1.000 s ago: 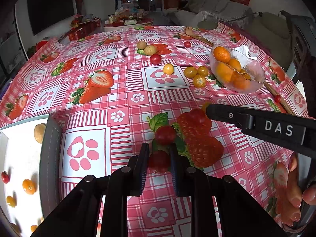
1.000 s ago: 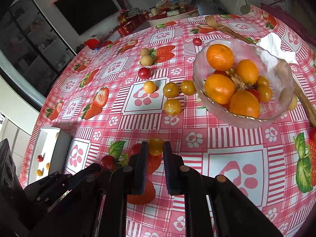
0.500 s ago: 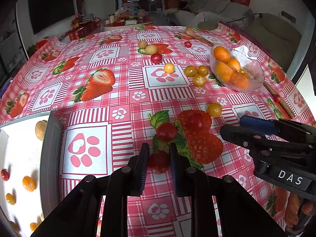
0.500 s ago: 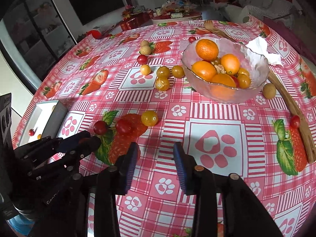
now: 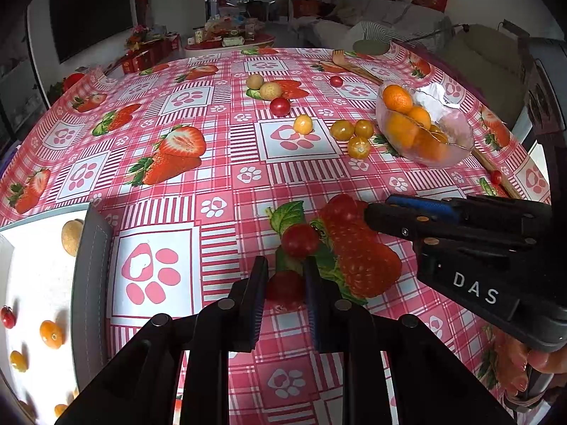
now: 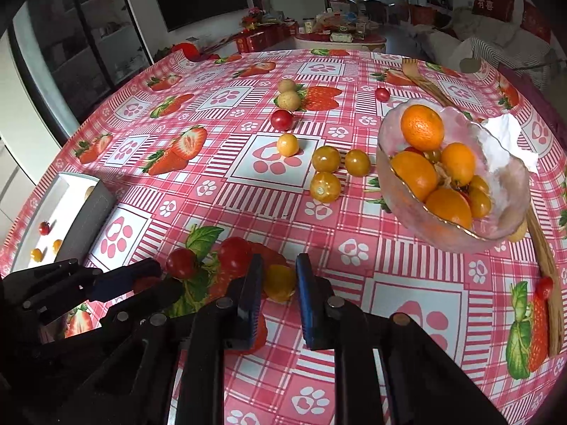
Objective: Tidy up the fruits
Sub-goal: 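Grasp a red cherry tomato with left gripper while right grasps yellow tomato, then carry both tomatoes into the white tray and open both grippers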
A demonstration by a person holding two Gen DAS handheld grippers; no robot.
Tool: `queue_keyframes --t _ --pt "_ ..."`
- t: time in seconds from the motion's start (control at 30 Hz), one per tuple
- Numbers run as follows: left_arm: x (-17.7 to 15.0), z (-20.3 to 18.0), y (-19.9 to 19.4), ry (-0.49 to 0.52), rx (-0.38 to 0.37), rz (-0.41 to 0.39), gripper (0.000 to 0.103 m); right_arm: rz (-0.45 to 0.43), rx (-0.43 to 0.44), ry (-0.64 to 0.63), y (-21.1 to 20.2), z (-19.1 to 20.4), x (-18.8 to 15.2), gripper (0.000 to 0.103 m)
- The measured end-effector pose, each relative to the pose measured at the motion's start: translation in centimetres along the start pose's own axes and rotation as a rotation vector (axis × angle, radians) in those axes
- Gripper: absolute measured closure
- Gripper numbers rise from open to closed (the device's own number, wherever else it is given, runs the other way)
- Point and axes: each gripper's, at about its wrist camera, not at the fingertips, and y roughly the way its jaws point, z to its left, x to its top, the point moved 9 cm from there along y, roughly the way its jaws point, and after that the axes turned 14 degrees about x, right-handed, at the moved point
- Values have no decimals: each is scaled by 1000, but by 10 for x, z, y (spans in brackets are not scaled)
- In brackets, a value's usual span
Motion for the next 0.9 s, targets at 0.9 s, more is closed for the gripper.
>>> queue_keyframes --t 0.9 --pt "-49 32 -84 -70 -86 -38 81 10 94 125 -68 53 -67 83"
